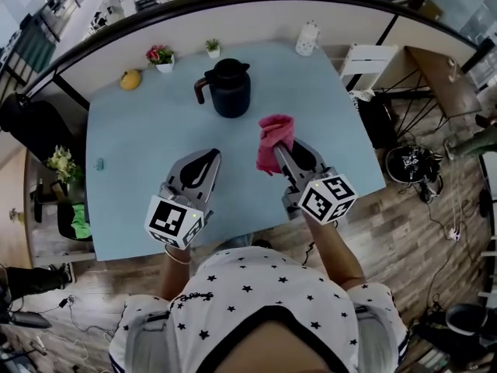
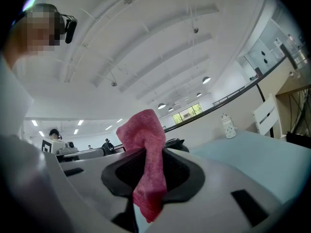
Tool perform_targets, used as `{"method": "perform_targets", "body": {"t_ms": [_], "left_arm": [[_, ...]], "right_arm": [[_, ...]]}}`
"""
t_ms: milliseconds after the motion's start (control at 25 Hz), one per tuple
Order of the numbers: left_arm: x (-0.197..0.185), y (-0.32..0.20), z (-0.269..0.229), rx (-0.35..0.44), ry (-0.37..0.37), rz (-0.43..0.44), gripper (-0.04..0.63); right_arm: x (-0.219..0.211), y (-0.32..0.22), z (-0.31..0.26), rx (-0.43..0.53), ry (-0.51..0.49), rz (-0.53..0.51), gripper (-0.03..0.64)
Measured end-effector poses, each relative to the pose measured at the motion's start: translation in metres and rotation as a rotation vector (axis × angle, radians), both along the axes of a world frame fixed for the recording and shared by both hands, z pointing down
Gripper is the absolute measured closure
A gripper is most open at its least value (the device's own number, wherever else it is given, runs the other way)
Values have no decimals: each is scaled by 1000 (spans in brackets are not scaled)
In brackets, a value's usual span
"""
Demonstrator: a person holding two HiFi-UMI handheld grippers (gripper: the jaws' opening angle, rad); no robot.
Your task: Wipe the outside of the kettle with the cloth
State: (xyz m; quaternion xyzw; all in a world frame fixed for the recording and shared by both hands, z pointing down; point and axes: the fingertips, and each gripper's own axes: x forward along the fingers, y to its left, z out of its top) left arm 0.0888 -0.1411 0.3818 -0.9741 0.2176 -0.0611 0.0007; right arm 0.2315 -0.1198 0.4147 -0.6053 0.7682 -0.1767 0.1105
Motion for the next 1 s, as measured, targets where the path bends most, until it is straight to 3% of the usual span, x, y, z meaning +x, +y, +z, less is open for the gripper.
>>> {"method": "perform_targets", "body": {"t_ms": [560,1000], "left_arm": [[-22,-95,32,-75,10,-53,565],[-41,-144,64,-152,22,-92,565]], "right_arm": [[28,-128,24,-106,90,45,520],[31,-196,51,-185,108,66,520]]}}
